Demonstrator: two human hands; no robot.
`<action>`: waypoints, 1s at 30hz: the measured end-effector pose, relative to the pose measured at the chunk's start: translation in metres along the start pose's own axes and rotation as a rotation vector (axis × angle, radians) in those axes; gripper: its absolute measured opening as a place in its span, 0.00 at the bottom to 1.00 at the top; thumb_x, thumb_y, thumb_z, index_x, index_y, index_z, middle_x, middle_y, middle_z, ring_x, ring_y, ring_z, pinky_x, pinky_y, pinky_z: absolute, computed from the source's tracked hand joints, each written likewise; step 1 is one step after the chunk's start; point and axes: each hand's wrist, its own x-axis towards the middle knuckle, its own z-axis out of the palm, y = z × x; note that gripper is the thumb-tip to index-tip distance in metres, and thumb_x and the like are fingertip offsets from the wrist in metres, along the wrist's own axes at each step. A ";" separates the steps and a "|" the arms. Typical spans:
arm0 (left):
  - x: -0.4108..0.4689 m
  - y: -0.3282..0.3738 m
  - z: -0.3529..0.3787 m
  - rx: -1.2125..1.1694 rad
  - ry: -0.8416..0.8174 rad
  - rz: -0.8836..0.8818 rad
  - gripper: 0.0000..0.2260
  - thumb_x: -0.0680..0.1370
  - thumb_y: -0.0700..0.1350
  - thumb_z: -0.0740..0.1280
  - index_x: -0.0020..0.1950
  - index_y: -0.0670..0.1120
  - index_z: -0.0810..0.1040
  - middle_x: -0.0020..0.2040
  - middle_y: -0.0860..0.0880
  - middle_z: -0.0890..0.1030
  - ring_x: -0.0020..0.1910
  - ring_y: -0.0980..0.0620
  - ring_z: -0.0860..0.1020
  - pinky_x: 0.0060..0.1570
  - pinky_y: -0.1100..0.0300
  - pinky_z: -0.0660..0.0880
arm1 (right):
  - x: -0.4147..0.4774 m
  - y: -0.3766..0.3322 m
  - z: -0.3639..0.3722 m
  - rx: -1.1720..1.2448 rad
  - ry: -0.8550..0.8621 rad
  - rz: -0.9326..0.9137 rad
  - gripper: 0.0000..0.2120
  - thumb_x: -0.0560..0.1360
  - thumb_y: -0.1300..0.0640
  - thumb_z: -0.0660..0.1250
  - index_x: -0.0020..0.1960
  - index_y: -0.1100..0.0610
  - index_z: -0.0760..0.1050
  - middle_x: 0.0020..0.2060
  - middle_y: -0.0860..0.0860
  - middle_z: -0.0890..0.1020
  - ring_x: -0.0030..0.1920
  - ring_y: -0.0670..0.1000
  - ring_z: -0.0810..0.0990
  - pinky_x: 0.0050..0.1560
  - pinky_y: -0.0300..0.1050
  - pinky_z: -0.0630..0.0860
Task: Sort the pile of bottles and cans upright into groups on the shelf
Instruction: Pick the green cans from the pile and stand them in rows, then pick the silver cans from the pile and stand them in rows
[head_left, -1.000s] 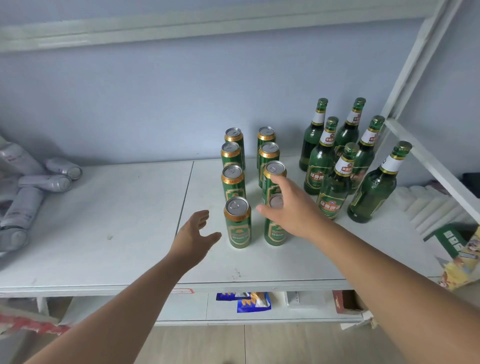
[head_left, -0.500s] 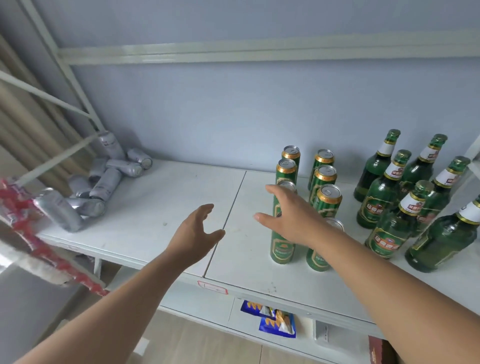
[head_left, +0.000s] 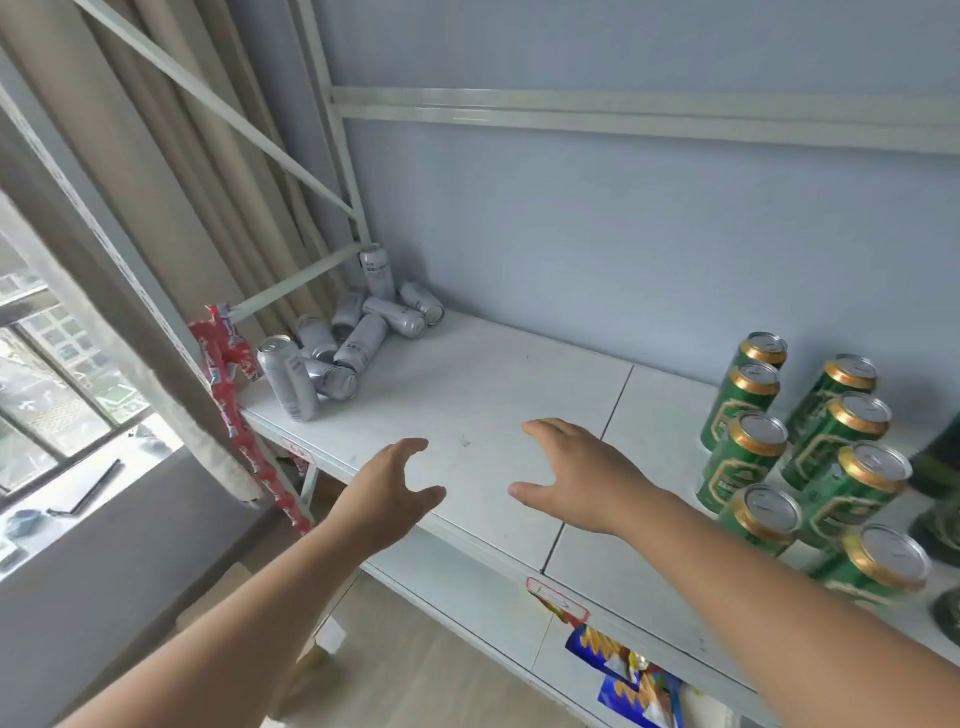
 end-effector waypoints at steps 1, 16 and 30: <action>0.000 -0.013 -0.008 0.000 0.000 -0.018 0.30 0.76 0.53 0.73 0.76 0.52 0.68 0.75 0.52 0.72 0.72 0.51 0.72 0.68 0.56 0.67 | 0.008 -0.012 0.005 -0.008 -0.012 -0.017 0.38 0.77 0.37 0.64 0.81 0.50 0.56 0.79 0.43 0.60 0.78 0.46 0.59 0.73 0.45 0.63; 0.036 -0.173 -0.093 -0.026 0.001 -0.096 0.31 0.76 0.53 0.73 0.77 0.50 0.68 0.75 0.52 0.73 0.71 0.51 0.73 0.70 0.54 0.69 | 0.119 -0.152 0.065 -0.082 -0.118 -0.070 0.38 0.76 0.36 0.64 0.80 0.48 0.57 0.78 0.45 0.62 0.76 0.49 0.64 0.71 0.48 0.67; 0.138 -0.222 -0.105 -0.081 0.046 -0.218 0.31 0.75 0.54 0.74 0.75 0.47 0.69 0.71 0.50 0.75 0.70 0.49 0.73 0.67 0.54 0.70 | 0.244 -0.162 0.084 -0.075 -0.181 -0.077 0.35 0.77 0.38 0.65 0.79 0.51 0.59 0.76 0.47 0.66 0.75 0.51 0.66 0.69 0.48 0.68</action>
